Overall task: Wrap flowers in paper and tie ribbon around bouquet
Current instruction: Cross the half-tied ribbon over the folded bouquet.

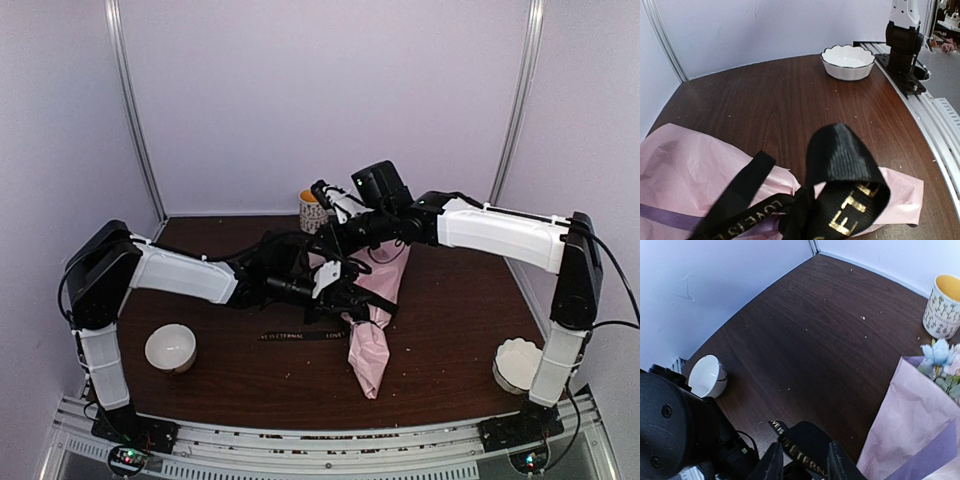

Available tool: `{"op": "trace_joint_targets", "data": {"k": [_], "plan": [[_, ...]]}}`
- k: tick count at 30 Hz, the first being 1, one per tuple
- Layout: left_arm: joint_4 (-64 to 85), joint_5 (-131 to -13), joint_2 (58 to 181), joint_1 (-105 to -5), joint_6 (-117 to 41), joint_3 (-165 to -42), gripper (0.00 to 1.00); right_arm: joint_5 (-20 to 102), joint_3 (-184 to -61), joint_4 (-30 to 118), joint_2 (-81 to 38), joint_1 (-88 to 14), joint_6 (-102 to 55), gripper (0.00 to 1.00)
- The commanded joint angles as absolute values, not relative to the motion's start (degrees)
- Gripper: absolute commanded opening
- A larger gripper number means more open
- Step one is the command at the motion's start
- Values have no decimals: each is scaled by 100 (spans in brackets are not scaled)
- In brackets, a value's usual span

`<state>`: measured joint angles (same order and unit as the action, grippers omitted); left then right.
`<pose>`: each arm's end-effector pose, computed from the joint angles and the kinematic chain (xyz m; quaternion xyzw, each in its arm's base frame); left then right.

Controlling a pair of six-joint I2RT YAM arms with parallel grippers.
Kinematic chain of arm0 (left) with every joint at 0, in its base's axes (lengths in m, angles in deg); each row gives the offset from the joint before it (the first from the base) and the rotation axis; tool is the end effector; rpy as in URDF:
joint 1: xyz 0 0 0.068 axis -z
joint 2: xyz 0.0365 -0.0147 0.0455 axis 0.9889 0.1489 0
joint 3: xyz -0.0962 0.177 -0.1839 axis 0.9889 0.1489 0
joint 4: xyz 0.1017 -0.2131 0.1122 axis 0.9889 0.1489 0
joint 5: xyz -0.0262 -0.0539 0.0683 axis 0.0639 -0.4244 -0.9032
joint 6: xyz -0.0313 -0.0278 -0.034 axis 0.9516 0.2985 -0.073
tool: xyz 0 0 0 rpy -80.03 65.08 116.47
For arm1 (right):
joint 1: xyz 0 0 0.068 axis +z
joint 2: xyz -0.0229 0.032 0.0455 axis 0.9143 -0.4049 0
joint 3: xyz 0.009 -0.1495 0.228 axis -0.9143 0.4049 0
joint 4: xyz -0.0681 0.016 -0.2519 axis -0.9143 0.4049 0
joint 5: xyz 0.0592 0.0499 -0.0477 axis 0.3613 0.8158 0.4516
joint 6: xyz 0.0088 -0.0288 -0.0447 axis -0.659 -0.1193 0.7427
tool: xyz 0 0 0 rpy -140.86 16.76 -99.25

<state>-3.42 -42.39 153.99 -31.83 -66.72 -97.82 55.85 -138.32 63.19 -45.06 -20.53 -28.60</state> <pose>0.2550 -0.3333 0.1898 0.5848 0.5826 -0.4037 0.3946 0.2908 0.3160 0.3118 -0.3391 0.7986 0.3727 0.3293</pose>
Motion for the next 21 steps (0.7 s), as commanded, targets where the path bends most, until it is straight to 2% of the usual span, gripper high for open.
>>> {"op": "trace_joint_targets", "data": {"k": [1,7,11,14,17,21], "plan": [[-562,-4122,15299,-3187,-6663,-9771,0,5671,-13754,6631,-4221,-2154,-2870,39],[-728,-3952,15365,-3189,-6479,-9793,0,5954,-12995,6235,-3503,-2623,-3475,59],[-894,-3937,15417,-3203,-6290,-9796,0,6017,-12231,6005,-2877,-2656,-3341,59],[-1110,-3832,15500,-3277,-5955,-9813,0,6666,-11222,5240,-2326,-2656,-3307,54],[-1206,-3733,15577,-3309,-5842,-9821,0,7214,-10266,4378,-1817,-2648,-3371,52],[-1156,-3763,15629,-3310,-5864,-9869,0,7223,-9919,4265,-1703,-2603,-3273,59]]}}
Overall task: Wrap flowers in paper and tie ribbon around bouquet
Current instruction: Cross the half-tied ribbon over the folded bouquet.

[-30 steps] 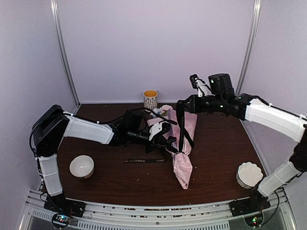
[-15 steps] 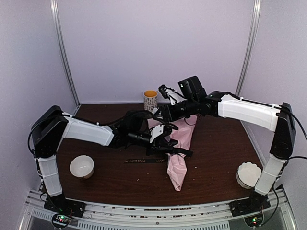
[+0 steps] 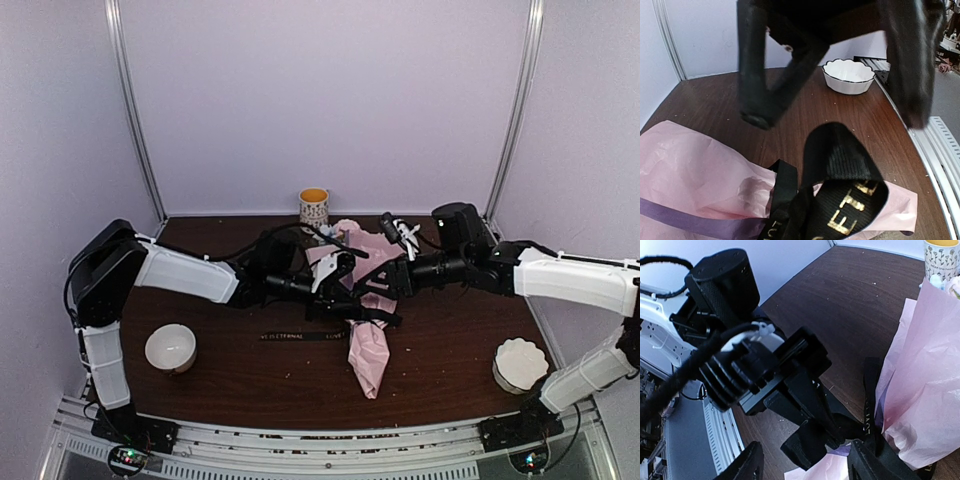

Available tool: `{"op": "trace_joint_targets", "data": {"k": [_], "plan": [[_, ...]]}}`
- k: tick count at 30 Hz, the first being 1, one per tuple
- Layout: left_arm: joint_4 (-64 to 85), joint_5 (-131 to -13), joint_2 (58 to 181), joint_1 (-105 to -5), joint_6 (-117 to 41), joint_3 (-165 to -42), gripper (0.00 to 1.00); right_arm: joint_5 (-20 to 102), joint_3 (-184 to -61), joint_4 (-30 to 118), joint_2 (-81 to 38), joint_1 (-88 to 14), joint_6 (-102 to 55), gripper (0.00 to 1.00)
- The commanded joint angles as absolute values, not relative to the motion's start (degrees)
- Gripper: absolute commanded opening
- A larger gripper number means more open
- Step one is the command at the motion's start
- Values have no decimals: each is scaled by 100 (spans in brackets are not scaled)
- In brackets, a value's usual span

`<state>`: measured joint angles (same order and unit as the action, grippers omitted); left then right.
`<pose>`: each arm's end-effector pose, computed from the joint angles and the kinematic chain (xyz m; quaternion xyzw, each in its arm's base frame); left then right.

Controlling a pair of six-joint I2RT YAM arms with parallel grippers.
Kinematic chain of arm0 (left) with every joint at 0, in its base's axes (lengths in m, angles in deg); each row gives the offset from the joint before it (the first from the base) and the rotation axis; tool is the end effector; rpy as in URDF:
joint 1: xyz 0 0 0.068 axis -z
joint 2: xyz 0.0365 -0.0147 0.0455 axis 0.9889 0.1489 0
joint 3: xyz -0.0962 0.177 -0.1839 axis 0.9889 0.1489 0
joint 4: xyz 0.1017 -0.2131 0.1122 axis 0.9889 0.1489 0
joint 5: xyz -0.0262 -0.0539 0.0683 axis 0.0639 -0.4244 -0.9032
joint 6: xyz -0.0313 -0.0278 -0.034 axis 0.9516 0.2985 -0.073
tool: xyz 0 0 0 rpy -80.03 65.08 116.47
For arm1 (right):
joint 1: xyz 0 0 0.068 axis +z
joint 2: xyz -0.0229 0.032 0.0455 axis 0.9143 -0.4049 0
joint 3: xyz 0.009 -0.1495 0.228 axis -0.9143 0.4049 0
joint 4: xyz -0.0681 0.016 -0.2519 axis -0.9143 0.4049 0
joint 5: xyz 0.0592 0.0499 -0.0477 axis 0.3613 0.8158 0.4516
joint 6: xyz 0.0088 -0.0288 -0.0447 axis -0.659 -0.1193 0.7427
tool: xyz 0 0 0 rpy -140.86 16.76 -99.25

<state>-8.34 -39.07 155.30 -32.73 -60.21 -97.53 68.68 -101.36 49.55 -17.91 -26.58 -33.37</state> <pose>0.2612 -0.3329 0.1875 0.5544 0.5881 -0.4452 0.3854 0.2202 0.2081 0.2794 -0.3135 0.7757 0.4556 0.3039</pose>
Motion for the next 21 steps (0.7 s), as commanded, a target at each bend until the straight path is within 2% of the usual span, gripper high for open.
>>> {"op": "trace_joint_targets", "data": {"k": [1,7,10,15,16,17,19,21], "plan": [[-1129,-3751,15631,-3310,-5865,-9893,0,7106,-9908,4262,-1753,-2577,-3272,59],[-1063,-3777,15632,-3310,-5868,-9935,0,6809,-9804,4135,-2039,-2539,-3307,59],[-1029,-3750,15640,-3310,-5865,-9956,0,7018,-9870,4149,-2175,-2520,-3320,53],[-976,-3785,15640,-3318,-5863,-10001,0,6962,-9815,4193,-2169,-2505,-3268,52],[-966,-3777,15640,-3313,-5865,-10013,0,6961,-9805,4194,-2154,-2506,-3279,44],[-965,-3772,15640,-3318,-5865,-10016,0,6931,-9804,4196,-2149,-2507,-3293,26],[-938,-3772,15643,-3322,-5886,-10018,0,6853,-9834,4247,-2164,-2507,-3294,3],[-858,-3791,15631,-3327,-5916,-10037,0,6791,-9946,4488,-2183,-2507,-3191,0]]}}
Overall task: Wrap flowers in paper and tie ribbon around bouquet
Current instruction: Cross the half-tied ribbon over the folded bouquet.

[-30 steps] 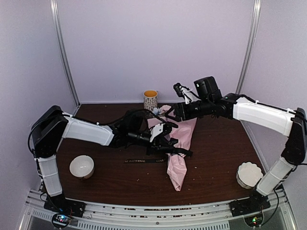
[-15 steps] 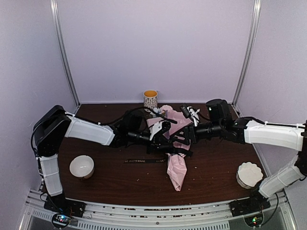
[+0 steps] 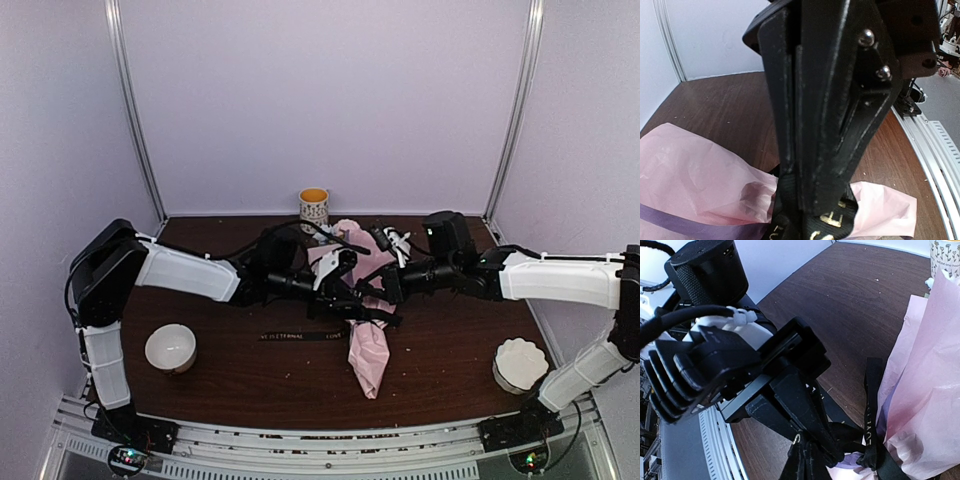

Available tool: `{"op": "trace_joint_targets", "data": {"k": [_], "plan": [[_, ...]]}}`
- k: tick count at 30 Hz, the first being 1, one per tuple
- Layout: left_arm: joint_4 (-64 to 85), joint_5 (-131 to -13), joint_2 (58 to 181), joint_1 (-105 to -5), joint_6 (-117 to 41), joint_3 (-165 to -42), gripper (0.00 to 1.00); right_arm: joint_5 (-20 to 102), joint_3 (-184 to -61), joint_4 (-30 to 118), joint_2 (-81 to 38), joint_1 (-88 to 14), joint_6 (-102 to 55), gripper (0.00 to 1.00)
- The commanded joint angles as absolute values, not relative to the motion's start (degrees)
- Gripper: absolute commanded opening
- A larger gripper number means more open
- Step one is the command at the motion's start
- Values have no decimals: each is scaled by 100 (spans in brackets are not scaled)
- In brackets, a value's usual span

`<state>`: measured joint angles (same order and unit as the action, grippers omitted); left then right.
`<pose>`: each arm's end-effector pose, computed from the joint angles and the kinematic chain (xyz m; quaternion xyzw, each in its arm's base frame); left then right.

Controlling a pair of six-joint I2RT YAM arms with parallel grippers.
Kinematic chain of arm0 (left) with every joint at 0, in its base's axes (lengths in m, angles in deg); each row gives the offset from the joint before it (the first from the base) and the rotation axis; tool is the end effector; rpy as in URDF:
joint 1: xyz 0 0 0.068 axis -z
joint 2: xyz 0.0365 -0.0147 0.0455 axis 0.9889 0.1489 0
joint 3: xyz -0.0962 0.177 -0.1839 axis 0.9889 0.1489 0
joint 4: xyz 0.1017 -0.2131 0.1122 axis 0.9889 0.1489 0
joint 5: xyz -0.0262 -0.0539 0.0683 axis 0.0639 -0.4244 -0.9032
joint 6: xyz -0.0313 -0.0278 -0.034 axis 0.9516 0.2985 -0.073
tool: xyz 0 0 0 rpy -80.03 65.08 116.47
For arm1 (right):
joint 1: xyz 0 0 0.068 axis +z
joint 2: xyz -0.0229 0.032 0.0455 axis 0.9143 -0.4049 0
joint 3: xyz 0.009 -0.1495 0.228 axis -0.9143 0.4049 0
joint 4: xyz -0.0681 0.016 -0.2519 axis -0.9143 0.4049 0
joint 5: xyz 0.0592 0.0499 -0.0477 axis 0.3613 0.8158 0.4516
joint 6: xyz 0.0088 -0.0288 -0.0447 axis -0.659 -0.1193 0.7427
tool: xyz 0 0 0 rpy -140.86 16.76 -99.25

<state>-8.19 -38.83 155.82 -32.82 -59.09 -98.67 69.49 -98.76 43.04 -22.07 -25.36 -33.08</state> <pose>0.2642 -0.3355 0.1897 0.5489 0.5904 -0.4504 0.3837 0.2243 0.2207 0.2536 -0.3263 0.7702 0.4621 0.2947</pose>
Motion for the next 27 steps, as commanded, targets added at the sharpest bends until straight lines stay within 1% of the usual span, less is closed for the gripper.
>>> {"op": "trace_joint_targets", "data": {"k": [1,2,4,5,6,8,9,12,13,15,18,19,21,22,24,25,27], "plan": [[-782,-3812,15619,-3327,-5937,-10060,0,6750,-9967,4568,-2161,-2507,-3163,0],[-669,-3827,15596,-3334,-5966,-10092,3,6688,-9958,4593,-2134,-2507,-3156,0],[-328,-3858,15504,-3341,-6141,-10149,35,6572,-9948,4630,-2069,-2507,-3152,0],[-105,-3851,15417,-3344,-6277,-10178,48,6522,-9950,4656,-2047,-2507,-3149,0],[161,-3813,15326,-3364,-6440,-10209,55,6483,-9942,4668,-2026,-2515,-3145,0],[825,-3615,15140,-3426,-6738,-10271,63,6456,-9957,4697,-2030,-2523,-3125,0],[1111,-3482,15045,-3481,-6841,-10286,64,6433,-9965,4723,-2025,-2524,-3118,0],[1712,-3038,14831,-3796,-7011,-10199,59,6309,-9985,4804,-2028,-2536,-3089,0],[1821,-3150,14812,-3927,-6993,-10137,59,6286,-9994,4824,-2044,-2548,-3081,0],[1930,-4005,14923,-4147,-6744,-10153,59,6309,-10011,4842,-2090,-2559,-3064,0],[2390,-5519,15474,-4334,-6228,-10655,60,6332,-10037,4873,-2117,-2559,-3068,0],[2603,-5884,15705,-4341,-6145,-10876,61,6316,-10040,4881,-2109,-2559,-3074,0],[2913,-6079,16014,-4337,-6182,-11173,59,6288,-10037,4904,-2089,-2558,-3062,0],[2798,-6000,16003,-4327,-6216,-11082,55,6271,-10034,4908,-2075,-2559,-3055,0],[2110,-5615,15633,-4231,-6476,-10467,45,6250,-10009,4922,-2037,-2559,-3067,0],[1681,-5379,15347,-4130,-6744,-10046,43,6242,-10006,4926,-2020,-2559,-3069,0],[1130,-5139,14956,-3869,-7440,-9492,43,6216,-9985,4936,-2007,-2568,-3070,0]]}}
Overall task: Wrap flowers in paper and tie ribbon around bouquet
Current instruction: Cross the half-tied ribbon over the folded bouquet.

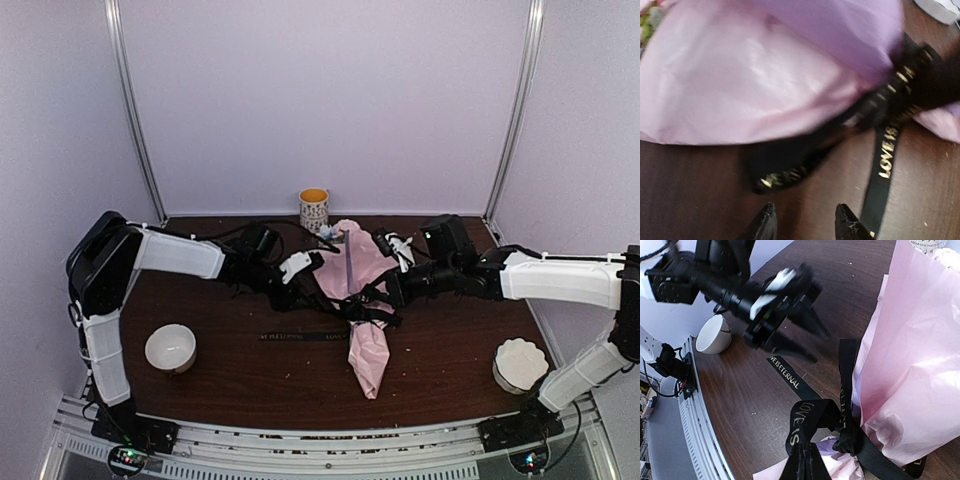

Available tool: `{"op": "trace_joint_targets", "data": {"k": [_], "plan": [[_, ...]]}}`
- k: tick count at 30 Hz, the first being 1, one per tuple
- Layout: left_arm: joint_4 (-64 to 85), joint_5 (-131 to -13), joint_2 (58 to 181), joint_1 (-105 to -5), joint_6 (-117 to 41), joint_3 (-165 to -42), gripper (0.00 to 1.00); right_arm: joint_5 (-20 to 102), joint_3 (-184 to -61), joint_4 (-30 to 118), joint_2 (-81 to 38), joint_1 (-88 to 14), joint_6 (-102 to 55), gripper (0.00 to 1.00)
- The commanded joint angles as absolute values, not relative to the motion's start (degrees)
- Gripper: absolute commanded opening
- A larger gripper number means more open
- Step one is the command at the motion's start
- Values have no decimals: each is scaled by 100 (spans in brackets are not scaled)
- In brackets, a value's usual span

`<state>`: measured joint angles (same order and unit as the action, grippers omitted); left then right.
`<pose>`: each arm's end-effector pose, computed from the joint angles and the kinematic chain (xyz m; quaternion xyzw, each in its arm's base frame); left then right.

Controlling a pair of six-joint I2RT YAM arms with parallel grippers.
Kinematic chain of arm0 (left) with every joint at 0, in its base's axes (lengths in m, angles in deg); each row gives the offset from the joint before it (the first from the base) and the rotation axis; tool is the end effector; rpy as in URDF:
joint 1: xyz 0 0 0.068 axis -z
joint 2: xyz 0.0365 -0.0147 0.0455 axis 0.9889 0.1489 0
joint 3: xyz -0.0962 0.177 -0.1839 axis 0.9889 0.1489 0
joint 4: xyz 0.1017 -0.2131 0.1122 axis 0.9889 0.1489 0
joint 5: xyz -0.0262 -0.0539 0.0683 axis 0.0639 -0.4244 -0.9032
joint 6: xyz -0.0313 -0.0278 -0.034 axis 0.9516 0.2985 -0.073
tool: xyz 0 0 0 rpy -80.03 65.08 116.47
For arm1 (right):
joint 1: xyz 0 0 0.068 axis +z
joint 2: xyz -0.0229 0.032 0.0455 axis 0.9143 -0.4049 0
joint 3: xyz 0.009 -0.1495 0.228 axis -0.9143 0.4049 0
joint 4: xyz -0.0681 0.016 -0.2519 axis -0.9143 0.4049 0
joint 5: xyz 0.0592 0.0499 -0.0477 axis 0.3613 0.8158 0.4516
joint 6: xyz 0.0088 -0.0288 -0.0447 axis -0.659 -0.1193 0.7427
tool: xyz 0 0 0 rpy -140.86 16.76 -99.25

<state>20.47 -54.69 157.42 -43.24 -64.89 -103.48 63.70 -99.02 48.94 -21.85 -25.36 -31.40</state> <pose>0.3186 -0.2702 0.1594 0.4796 0.7813 -0.2708 0.2935 0.2233 0.2158 0.2461 -0.3112 0.8068 0.4107 0.2891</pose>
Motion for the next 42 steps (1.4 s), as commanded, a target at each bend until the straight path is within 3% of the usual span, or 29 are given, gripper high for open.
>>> {"op": "trace_joint_targets", "data": {"k": [1,6,11,16,21,26,33,42], "plan": [[1193,-5158,14977,-3774,-7716,-9453,45,6222,-9976,4932,-2012,-2573,-3070,0],[1997,-5923,15864,-3662,-7924,-10446,60,6222,-10012,4985,-2015,-2586,-3051,0],[1279,-6165,16006,-3581,-7980,-10349,64,6186,-9948,4943,-1948,-2592,-3057,0],[1588,-5973,16307,-3509,-8102,-10742,63,6189,-9957,4986,-1939,-2595,-3037,0],[1741,-5897,16512,-3439,-8146,-10833,46,6167,-9961,5031,-1929,-2625,-3026,0],[1258,-6600,16276,-3406,-8010,-10489,0,6161,-9897,4988,-1890,-2659,-3035,0],[691,-6551,14987,-3644,-7567,-9458,0,6037,-9817,5130,-1859,-2912,-3034,0],[-1229,-3659,13506,-4713,-5963,-8125,0,6071,-9790,5236,-1907,-3063,-2964,0]]}}
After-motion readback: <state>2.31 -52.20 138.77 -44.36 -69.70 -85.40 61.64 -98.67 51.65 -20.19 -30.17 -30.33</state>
